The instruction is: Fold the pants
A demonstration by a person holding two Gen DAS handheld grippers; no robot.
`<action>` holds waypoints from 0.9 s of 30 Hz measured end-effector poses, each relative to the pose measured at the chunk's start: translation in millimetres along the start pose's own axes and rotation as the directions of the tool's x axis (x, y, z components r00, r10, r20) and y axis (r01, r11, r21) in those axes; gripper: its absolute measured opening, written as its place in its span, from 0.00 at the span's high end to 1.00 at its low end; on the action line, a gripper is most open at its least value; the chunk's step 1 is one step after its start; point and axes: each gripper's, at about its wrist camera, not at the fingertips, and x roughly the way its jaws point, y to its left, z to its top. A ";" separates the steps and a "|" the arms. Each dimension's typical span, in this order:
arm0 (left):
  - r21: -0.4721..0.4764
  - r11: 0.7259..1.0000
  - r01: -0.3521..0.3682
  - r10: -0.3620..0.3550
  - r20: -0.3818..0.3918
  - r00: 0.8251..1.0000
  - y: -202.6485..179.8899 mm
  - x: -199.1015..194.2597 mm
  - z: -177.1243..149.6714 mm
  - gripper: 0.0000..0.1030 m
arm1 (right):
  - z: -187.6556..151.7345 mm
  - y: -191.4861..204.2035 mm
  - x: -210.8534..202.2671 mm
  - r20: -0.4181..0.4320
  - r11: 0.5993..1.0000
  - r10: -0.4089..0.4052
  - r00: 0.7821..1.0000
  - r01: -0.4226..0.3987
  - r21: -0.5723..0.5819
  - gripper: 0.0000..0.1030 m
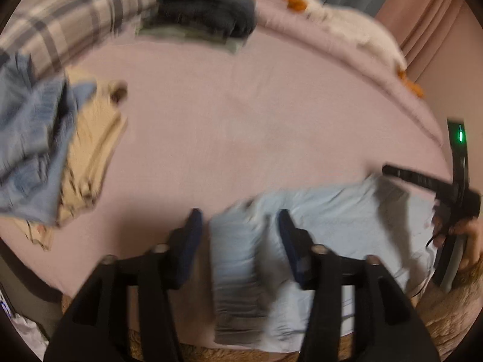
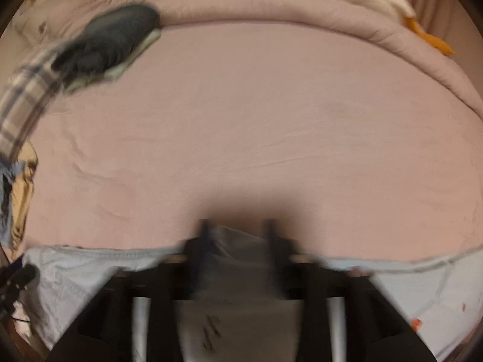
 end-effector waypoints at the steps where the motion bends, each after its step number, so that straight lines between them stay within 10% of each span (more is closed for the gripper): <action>1: 0.009 1.000 0.019 -0.019 0.024 1.000 -5.5 -7.3 6.0 0.29 | -1.7 -11.5 -14.0 0.030 0.999 0.000 1.000 -0.001 0.033 0.38; 8: 0.128 0.983 0.129 -0.132 0.017 0.991 -78.9 3.9 37.5 0.29 | -23.4 -123.2 -88.0 0.136 0.965 -0.057 0.989 0.020 0.260 0.33; 13: 0.153 0.953 0.262 -0.243 -0.130 0.961 -144.3 56.0 40.2 0.39 | -55.4 -221.7 -104.0 0.081 0.891 -0.170 0.982 0.118 0.439 0.32; 19: 0.172 0.959 0.226 -0.180 -0.249 0.952 -189.6 124.2 31.8 0.81 | -94.4 -322.5 -96.8 -0.004 0.759 -0.229 0.973 0.181 0.626 0.32; 27: 0.129 0.969 0.213 -0.170 -0.284 0.944 -188.7 141.4 26.0 0.80 | -103.4 -399.8 -76.6 -0.032 0.655 -0.254 0.967 0.196 0.729 0.32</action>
